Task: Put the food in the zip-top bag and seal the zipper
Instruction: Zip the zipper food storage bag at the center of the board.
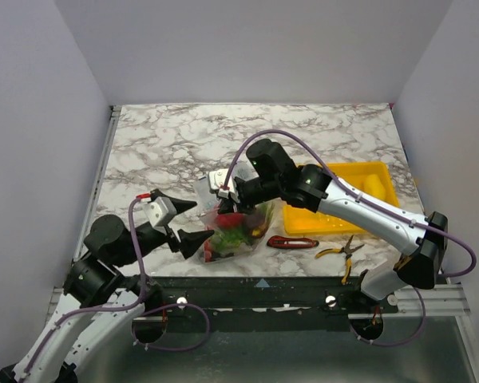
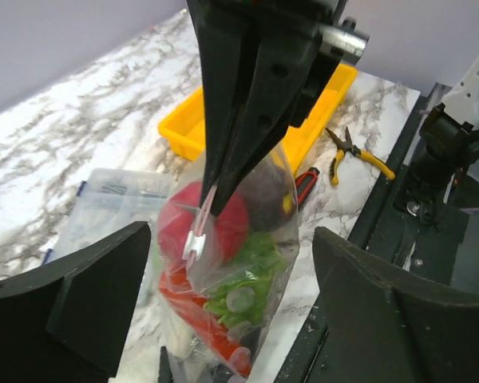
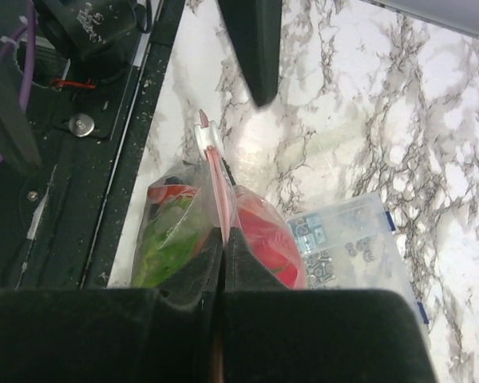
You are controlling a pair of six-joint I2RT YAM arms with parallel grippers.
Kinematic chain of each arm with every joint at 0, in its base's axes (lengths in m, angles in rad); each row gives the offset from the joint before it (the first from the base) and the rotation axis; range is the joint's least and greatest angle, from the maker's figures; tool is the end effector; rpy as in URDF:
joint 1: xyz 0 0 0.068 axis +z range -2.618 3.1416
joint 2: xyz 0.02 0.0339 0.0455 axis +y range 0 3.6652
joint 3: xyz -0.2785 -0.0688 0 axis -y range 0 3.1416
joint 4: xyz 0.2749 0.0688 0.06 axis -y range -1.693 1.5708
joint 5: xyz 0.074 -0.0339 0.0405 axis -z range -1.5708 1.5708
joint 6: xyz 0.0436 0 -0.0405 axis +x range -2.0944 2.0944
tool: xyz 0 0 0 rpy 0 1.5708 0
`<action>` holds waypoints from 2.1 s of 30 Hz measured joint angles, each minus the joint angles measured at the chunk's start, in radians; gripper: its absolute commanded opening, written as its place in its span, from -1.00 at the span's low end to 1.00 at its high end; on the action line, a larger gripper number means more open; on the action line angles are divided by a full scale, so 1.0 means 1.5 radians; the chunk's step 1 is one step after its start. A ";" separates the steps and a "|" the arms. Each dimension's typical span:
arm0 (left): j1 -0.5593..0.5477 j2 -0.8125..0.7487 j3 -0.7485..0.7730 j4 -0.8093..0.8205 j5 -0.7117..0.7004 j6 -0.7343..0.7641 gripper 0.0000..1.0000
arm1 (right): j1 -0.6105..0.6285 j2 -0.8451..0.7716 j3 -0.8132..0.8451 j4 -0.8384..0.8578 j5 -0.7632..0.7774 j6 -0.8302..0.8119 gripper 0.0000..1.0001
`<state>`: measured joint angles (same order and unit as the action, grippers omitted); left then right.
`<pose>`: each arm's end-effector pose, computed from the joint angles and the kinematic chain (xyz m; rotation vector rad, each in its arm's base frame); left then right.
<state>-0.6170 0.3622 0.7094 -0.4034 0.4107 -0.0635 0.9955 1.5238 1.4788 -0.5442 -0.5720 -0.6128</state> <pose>0.0808 -0.0787 0.3557 0.7679 1.5074 -0.8495 0.1849 0.3285 0.3778 -1.7778 1.2446 0.8368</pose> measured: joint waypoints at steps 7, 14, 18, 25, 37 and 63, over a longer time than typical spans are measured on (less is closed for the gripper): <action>0.000 -0.021 0.113 -0.096 -0.075 0.032 0.52 | 0.000 -0.019 -0.004 -0.014 0.010 0.060 -0.99; 0.000 0.031 0.204 -0.137 -0.125 -0.056 0.36 | 0.000 -0.035 -0.041 0.008 0.026 0.131 -0.99; 0.000 0.071 0.208 -0.136 -0.062 -0.044 0.36 | 0.000 -0.042 -0.056 0.016 0.025 0.148 -0.99; 0.000 0.086 0.172 -0.160 -0.012 0.096 0.15 | 0.000 -0.053 -0.058 0.018 0.025 0.162 -0.99; 0.000 0.122 0.154 -0.164 0.048 0.204 -0.19 | 0.000 -0.062 -0.058 0.017 0.024 0.164 -0.99; 0.002 0.186 0.159 -0.155 0.058 0.242 -0.99 | -0.001 -0.062 -0.058 0.011 0.010 0.159 -0.99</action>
<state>-0.6147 0.6411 0.9485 -0.6361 0.4984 0.3000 0.9936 1.4311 1.3918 -0.5274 -0.5568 -0.3744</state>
